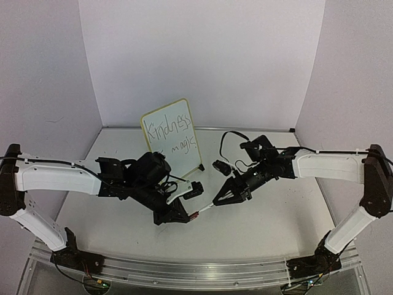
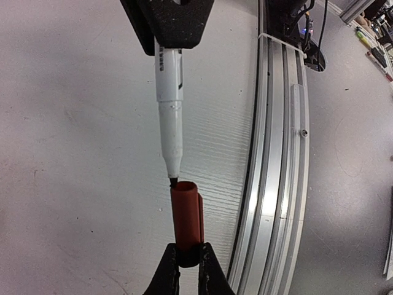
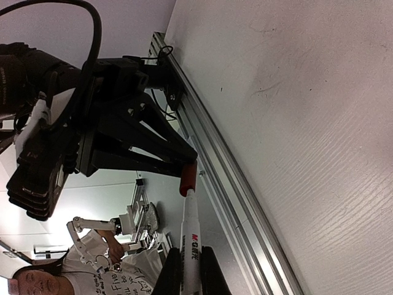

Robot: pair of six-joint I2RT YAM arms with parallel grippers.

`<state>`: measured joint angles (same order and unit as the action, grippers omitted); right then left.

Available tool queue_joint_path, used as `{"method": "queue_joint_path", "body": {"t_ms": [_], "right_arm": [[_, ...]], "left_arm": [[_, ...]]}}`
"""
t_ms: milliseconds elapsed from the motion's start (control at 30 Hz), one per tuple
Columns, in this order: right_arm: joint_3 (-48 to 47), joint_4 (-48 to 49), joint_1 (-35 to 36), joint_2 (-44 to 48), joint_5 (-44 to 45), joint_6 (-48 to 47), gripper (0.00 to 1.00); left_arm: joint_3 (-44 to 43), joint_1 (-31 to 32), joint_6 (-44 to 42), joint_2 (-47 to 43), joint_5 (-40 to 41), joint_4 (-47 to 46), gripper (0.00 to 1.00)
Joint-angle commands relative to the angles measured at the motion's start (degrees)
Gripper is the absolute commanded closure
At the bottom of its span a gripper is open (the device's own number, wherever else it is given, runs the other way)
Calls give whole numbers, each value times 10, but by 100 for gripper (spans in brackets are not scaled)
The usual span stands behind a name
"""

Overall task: Write a sentence on the whiteboard
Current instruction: Insert the whiteboard marker without the cap into the pen cap.

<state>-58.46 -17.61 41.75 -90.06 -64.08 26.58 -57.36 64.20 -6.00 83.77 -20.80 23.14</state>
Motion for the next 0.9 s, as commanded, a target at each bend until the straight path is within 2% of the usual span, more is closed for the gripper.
{"method": "queue_joint_path", "body": {"t_ms": [0,867], "right_arm": [[-11,8,6,-4,-10,-10,100],[-37,15,39,-37,-17,-12,100]], "left_arm": [[-17,2,-2,0,1,-12,100],[-15,2,-5,-12,7,-14,100]]}}
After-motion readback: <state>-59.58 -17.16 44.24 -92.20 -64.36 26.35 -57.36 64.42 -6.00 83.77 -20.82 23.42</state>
